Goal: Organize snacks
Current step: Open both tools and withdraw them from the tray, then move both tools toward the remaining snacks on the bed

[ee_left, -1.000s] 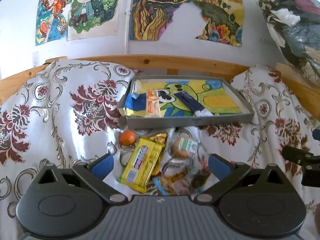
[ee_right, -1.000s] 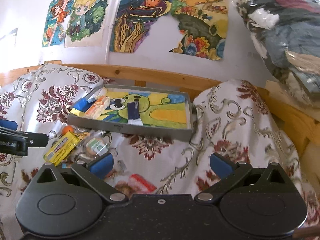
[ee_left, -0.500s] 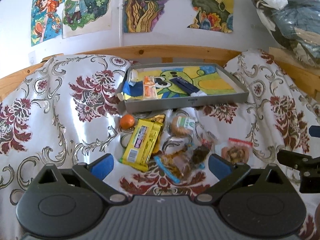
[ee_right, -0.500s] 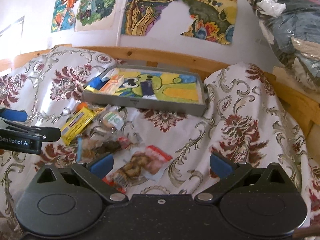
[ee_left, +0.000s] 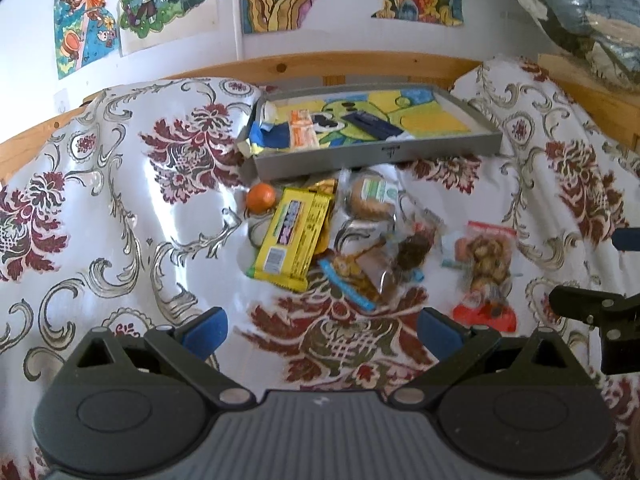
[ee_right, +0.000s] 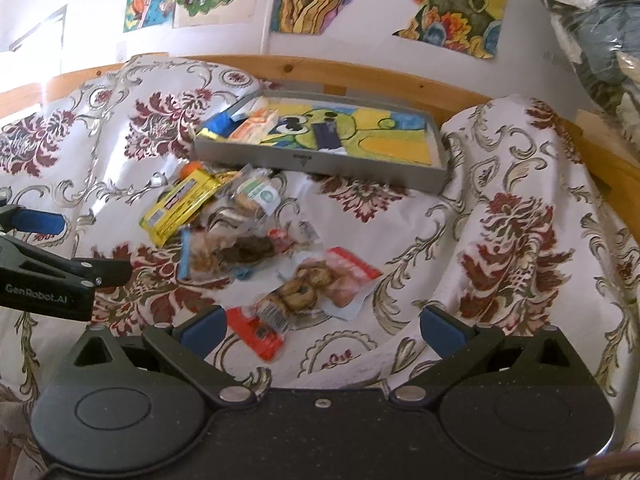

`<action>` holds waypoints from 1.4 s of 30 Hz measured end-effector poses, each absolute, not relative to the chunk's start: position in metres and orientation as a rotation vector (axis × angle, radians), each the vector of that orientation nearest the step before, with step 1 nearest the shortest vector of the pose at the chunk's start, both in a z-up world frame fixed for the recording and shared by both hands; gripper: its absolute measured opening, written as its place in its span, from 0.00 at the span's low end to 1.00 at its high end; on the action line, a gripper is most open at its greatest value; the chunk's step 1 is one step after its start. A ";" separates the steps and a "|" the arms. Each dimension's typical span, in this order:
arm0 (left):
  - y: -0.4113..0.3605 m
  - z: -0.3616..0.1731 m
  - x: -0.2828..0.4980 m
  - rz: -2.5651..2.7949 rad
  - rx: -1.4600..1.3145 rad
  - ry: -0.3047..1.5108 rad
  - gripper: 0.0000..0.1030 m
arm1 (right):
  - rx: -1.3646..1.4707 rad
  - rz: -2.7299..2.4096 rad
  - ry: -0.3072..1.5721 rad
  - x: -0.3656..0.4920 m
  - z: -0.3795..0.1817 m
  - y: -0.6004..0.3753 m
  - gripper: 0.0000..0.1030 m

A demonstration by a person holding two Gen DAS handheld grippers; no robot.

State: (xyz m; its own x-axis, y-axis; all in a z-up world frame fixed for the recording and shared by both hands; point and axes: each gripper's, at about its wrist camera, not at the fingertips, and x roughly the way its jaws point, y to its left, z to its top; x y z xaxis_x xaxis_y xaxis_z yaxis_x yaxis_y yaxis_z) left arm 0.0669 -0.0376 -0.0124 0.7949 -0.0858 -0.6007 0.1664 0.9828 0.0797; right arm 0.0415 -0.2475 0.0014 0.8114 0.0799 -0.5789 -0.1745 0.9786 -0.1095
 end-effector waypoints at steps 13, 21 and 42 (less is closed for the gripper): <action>-0.034 -0.015 0.080 -0.116 0.165 0.654 1.00 | -0.137 0.151 0.648 0.050 -0.009 -0.246 0.99; -0.037 -0.013 0.099 -0.146 0.219 0.651 1.00 | -0.124 0.149 0.657 0.060 -0.014 -0.244 0.99; -0.039 0.001 0.171 -0.324 0.274 0.721 1.00 | -0.059 0.063 0.649 0.124 -0.057 -0.217 0.99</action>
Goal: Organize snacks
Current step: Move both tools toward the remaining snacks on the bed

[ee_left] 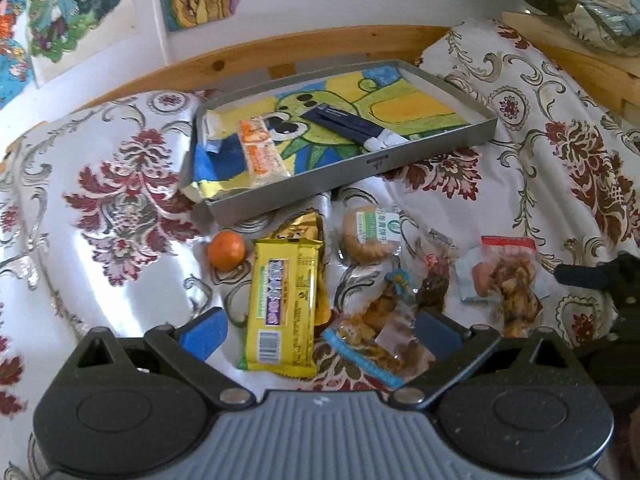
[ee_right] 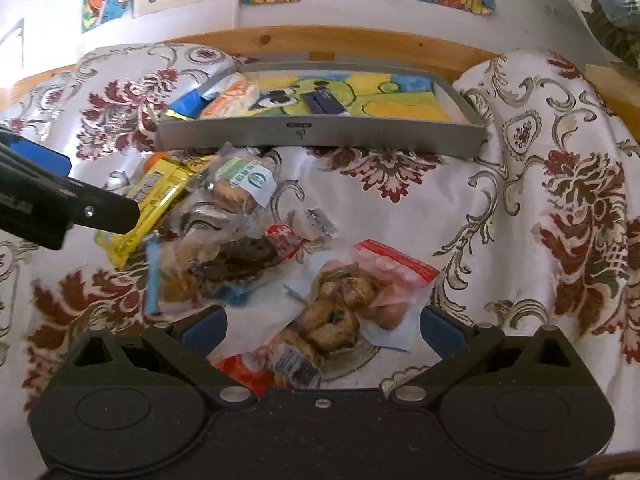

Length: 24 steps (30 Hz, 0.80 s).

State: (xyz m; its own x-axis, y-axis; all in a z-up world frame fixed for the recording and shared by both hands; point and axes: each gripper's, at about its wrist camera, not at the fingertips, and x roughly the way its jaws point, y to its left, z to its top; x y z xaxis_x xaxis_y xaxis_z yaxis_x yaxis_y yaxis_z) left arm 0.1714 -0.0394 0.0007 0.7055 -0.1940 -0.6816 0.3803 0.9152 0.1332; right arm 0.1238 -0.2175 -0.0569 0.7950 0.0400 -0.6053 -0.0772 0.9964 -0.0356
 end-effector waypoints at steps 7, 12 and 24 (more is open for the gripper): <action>-0.054 -0.013 0.189 -0.382 0.256 0.766 1.00 | -0.056 0.008 0.675 0.129 -0.064 -0.226 0.98; -0.066 -0.018 0.195 -0.392 0.307 0.728 1.00 | -0.039 -0.031 0.669 0.125 -0.061 -0.235 0.87; -0.080 -0.035 0.207 -0.506 0.352 0.792 0.89 | 0.055 -0.039 0.698 0.117 -0.057 -0.252 0.83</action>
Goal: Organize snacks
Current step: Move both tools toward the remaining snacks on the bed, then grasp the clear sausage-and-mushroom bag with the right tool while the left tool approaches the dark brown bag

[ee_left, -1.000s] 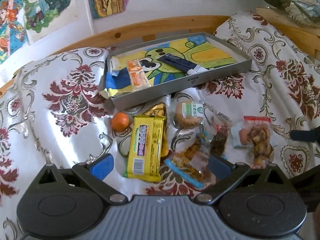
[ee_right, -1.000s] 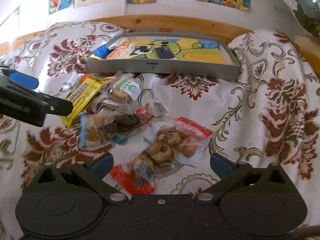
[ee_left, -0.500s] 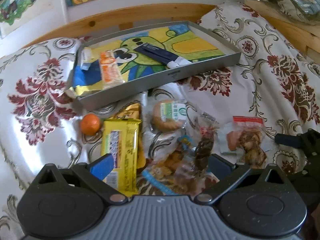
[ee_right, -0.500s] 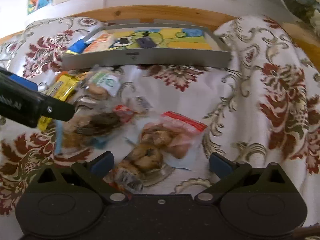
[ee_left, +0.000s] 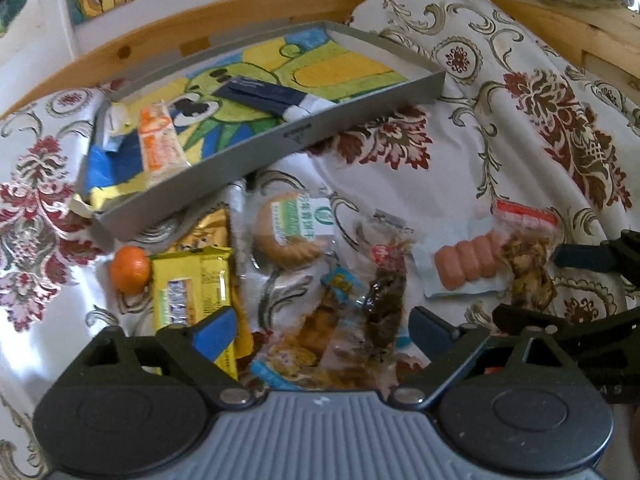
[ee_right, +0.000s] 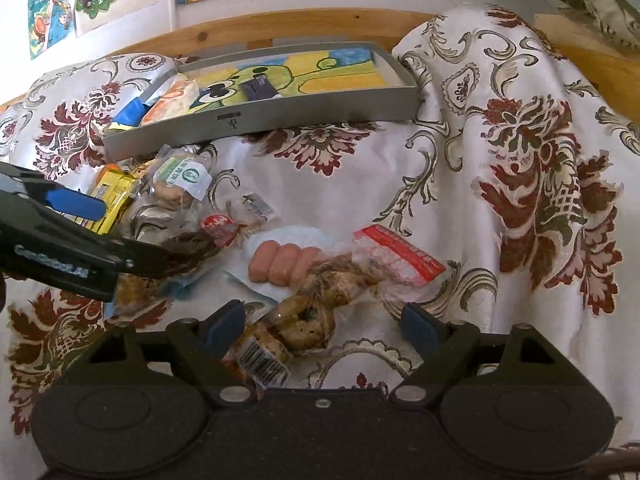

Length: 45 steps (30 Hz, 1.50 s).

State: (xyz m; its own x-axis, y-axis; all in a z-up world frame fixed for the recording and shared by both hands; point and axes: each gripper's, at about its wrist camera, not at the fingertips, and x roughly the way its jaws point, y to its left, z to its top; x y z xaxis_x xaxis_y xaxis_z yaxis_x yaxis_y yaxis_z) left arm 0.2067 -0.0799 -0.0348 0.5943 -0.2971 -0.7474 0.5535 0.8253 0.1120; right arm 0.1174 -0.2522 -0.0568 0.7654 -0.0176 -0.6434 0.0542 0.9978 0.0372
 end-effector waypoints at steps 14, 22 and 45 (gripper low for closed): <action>-0.103 -0.044 0.215 -0.621 0.347 0.829 0.55 | 0.089 -0.004 0.703 0.116 -0.057 -0.252 0.67; -0.116 -0.049 0.217 -0.644 0.432 0.838 0.51 | 0.115 0.018 0.703 0.116 -0.056 -0.253 0.62; -0.116 -0.053 0.205 -0.615 0.492 0.845 0.49 | 0.126 0.038 0.708 0.117 -0.056 -0.253 0.60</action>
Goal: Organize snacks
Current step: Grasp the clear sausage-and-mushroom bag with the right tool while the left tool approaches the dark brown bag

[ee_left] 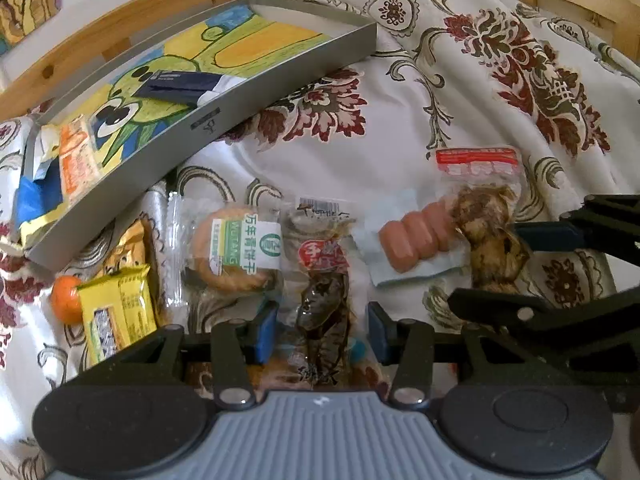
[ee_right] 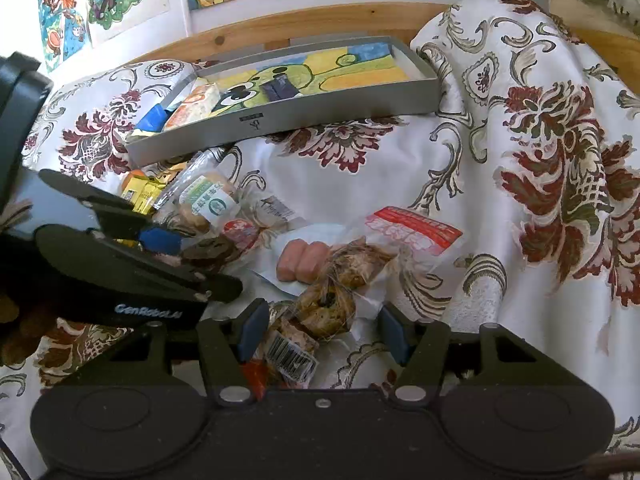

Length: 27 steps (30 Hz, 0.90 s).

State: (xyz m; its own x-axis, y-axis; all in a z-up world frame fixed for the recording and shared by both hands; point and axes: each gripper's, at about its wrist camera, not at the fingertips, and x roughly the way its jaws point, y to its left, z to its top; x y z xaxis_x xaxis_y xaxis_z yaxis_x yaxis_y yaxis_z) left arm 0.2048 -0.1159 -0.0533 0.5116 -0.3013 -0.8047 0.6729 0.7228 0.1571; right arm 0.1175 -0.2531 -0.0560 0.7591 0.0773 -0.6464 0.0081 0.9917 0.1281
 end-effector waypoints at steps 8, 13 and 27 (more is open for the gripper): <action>-0.101 -0.047 0.191 -0.575 0.440 0.871 0.48 | 0.119 0.048 0.714 0.121 -0.056 -0.253 0.62; -0.093 -0.044 0.182 -0.545 0.400 0.886 0.48 | 0.104 0.053 0.713 0.122 -0.058 -0.251 0.58; -0.082 -0.033 0.165 -0.507 0.301 0.923 0.48 | 0.132 0.100 0.737 0.120 -0.054 -0.249 0.40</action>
State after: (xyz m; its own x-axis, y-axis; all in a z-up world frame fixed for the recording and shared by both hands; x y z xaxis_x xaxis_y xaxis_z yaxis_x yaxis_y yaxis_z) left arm 0.1645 -0.0825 -0.0326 0.4986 -0.2858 -0.8184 0.5373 0.8427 0.0330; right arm 0.1197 -0.2489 -0.0536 0.7362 0.1372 -0.6628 -0.0444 0.9869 0.1550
